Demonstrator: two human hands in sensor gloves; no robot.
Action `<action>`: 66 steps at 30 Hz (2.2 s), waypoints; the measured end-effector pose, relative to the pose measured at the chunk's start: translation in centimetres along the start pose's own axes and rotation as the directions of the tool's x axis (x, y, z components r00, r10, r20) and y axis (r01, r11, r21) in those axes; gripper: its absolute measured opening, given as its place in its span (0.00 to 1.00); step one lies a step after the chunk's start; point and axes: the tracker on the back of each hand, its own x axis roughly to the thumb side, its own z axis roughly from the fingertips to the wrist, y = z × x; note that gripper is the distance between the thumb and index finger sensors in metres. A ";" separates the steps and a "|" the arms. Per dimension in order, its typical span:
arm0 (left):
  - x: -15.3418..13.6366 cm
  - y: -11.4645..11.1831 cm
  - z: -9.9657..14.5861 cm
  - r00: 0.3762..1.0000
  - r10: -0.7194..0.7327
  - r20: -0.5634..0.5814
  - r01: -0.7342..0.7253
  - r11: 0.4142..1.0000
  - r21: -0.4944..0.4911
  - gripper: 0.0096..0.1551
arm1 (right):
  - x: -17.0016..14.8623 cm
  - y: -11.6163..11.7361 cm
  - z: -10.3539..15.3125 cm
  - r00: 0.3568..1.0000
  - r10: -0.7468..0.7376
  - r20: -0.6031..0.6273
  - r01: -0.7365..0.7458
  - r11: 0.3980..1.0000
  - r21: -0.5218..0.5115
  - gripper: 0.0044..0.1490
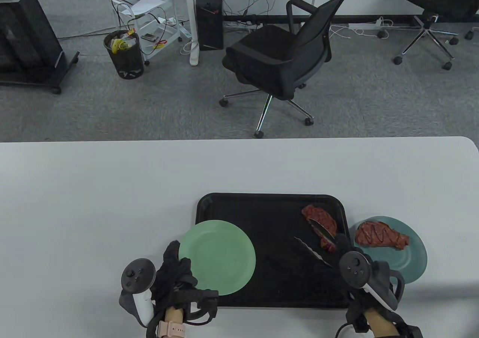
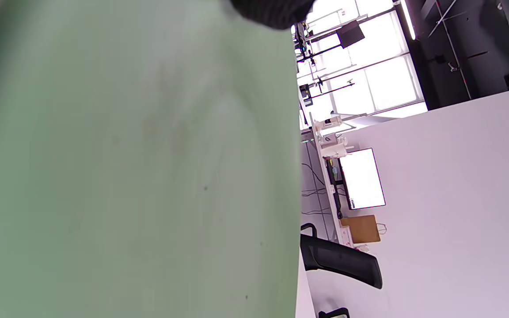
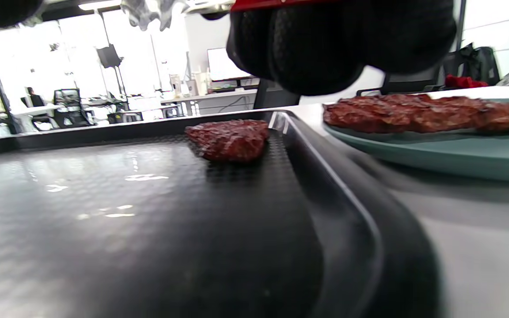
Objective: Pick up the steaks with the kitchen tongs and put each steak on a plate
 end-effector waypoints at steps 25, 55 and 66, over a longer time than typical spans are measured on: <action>-1.2 0.6 -0.9 0.998 0.023 -0.052 -0.024 0.999 -0.023 0.36 | 1.1 1.9 -6.7 0.912 0.373 -0.168 -0.313 0.901 0.301 0.65; -0.7 -3.3 -0.1 0.999 0.037 0.003 -0.035 0.960 -0.278 0.36 | 14.2 -0.4 2.9 0.792 0.360 0.494 -0.348 0.930 -0.120 0.62; -0.6 -4.0 -0.5 0.998 0.060 0.017 -0.050 0.937 -0.345 0.36 | 13.2 1.5 2.0 0.829 0.267 0.491 -0.296 0.955 -0.020 0.64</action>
